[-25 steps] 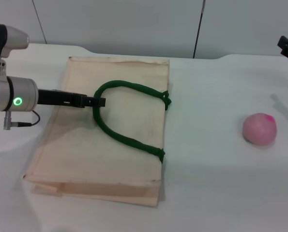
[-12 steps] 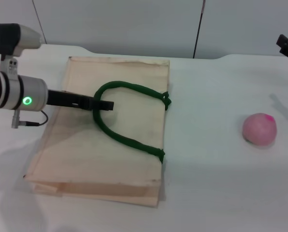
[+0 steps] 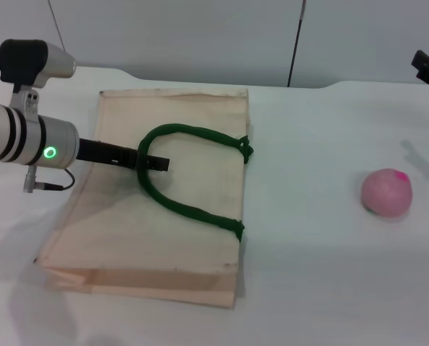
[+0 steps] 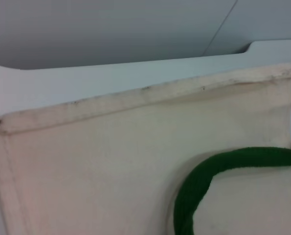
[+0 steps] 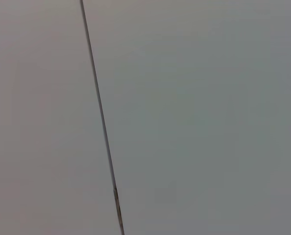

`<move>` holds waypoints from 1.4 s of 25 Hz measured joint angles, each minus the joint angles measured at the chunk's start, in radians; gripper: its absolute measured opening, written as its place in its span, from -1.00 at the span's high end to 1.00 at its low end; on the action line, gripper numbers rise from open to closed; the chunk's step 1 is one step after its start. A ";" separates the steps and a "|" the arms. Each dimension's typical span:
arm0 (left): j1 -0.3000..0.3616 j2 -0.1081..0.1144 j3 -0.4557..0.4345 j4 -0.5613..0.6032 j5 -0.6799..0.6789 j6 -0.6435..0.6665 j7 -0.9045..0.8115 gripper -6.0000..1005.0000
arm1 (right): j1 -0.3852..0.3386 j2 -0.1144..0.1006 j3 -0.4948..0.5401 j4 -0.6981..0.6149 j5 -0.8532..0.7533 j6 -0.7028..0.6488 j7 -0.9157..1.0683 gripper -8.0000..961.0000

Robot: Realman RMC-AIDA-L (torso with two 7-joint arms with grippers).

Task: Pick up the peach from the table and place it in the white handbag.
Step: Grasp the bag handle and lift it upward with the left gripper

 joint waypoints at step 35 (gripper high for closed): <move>0.001 -0.001 0.000 -0.007 -0.148 0.065 0.087 0.75 | -0.020 -0.013 -0.005 -0.140 -0.352 0.161 0.249 -0.84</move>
